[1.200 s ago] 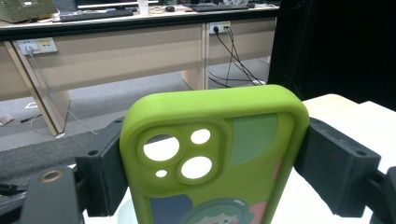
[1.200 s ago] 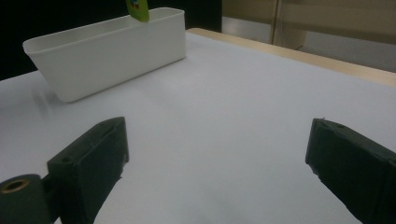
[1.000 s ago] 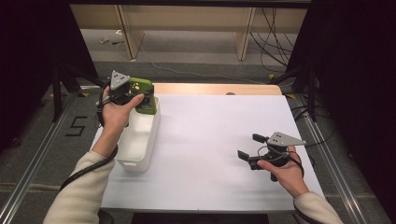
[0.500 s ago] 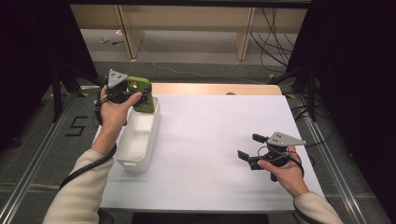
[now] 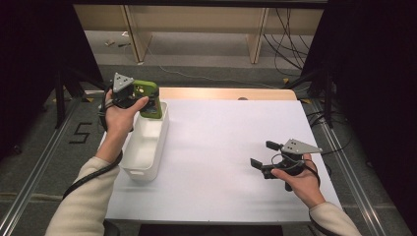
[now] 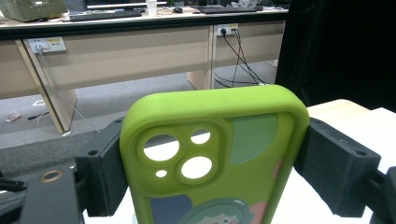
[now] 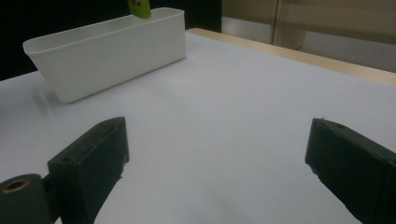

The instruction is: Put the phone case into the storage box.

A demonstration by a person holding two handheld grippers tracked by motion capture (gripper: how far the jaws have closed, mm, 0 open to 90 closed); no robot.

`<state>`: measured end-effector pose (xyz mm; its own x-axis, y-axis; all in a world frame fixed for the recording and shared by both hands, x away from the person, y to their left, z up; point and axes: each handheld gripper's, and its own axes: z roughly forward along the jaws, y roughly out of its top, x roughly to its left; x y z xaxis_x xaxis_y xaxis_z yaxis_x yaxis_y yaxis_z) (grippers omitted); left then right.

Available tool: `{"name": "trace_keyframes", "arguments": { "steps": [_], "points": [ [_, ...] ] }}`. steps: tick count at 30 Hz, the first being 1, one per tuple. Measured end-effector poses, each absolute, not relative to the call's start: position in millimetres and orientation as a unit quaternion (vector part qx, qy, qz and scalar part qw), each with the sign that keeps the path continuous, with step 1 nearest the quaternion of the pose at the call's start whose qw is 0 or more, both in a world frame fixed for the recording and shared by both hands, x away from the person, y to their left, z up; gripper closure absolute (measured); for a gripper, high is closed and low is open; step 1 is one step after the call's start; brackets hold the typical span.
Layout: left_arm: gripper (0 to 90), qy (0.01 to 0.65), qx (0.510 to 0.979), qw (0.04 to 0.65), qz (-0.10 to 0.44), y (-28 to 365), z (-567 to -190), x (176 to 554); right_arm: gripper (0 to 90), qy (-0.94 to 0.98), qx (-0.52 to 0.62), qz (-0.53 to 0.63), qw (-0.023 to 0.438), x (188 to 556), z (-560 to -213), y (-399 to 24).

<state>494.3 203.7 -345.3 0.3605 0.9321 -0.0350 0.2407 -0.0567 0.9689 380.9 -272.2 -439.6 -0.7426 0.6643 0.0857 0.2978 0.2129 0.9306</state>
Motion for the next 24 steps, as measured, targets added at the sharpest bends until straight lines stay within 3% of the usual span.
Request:
{"name": "trace_keyframes", "arguments": {
  "steps": [24],
  "points": [
    [17.2,0.453,0.647,0.513,0.337,201.8,-343.8,501.7,7.2,0.76,0.317,0.542,0.169,380.9,-439.5,-272.6]
  ]
}}
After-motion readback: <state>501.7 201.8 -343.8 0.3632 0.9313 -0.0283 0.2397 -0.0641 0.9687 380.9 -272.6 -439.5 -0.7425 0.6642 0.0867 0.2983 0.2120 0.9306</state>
